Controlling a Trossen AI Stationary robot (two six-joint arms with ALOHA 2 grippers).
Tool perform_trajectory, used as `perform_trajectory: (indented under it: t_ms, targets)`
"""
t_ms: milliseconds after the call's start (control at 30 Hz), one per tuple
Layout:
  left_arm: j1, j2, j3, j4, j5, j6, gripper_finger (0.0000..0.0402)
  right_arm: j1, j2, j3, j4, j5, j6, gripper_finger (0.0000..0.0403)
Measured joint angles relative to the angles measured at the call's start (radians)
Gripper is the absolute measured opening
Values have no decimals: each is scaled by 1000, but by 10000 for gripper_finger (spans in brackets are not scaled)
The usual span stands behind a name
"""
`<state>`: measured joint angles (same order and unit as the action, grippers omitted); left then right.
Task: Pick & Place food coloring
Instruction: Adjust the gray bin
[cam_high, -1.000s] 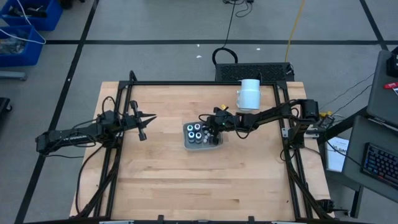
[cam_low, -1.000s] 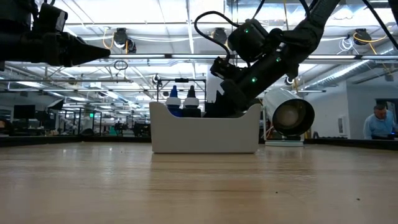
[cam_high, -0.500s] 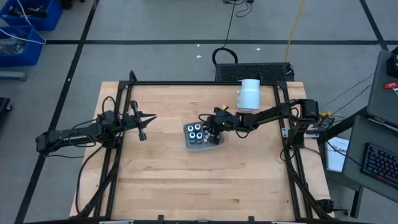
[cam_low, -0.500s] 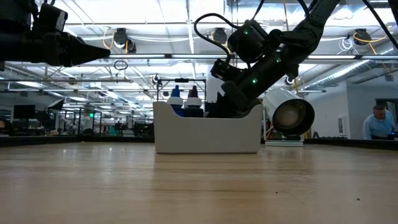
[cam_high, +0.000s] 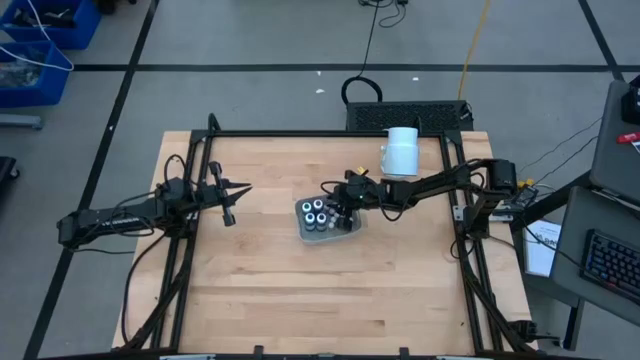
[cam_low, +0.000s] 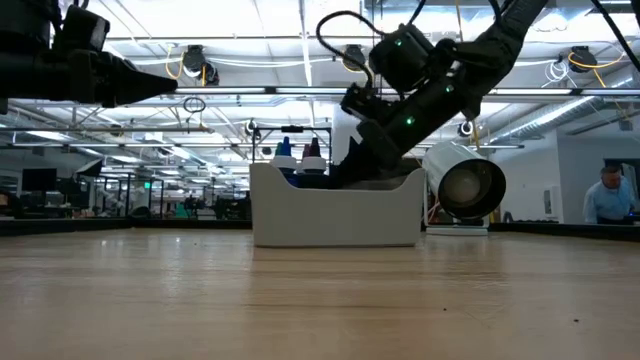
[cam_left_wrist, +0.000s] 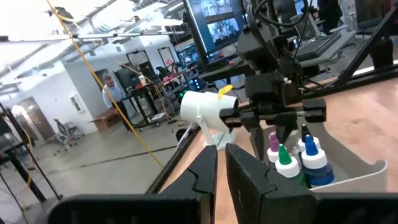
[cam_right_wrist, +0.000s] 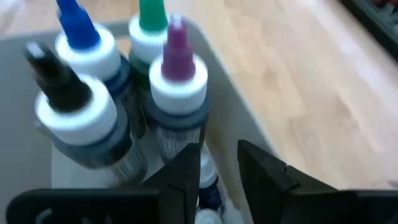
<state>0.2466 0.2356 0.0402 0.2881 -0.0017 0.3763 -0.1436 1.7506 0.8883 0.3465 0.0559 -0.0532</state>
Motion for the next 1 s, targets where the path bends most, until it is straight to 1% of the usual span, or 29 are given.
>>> perform_trajectory:
  t_ms: [133,200,267,333,400,467,567,633,700,767,867,933,1000]
  targets:
    - [0,1,0,-27,7,-43,42,1,-70,0,-44,3,-38,98]
    - [0,20,0,-32,26,-46,42,2,-122,0,-89,27,-62,95]
    - [0,46,0,-23,76,-69,42,8,-177,0,-129,53,-90,93]
    - [0,83,0,27,150,-106,40,11,-231,0,-174,60,-133,91]
    - [-6,140,1,66,208,-141,29,13,-285,0,-227,58,-167,84]
    - [-26,213,1,93,217,-186,9,11,-323,0,-251,63,-187,69]
    - [-75,341,1,111,179,-291,6,-6,-364,-20,-258,80,-198,28]
    - [-123,434,1,109,129,-359,4,-20,-374,-37,-260,77,-199,7]
    - [-182,524,0,150,65,-413,4,-30,-373,-52,-261,76,-197,8]
    - [-246,617,1,260,26,-457,5,-46,-373,-71,-263,74,-196,9]
    - [-340,746,3,446,24,-510,3,-71,-366,-97,-261,75,-179,2]
    - [-397,828,31,495,21,-535,4,-86,-366,-115,-264,75,-167,3]
    - [-452,907,70,491,-25,-550,4,-98,-367,-128,-258,74,-168,2]
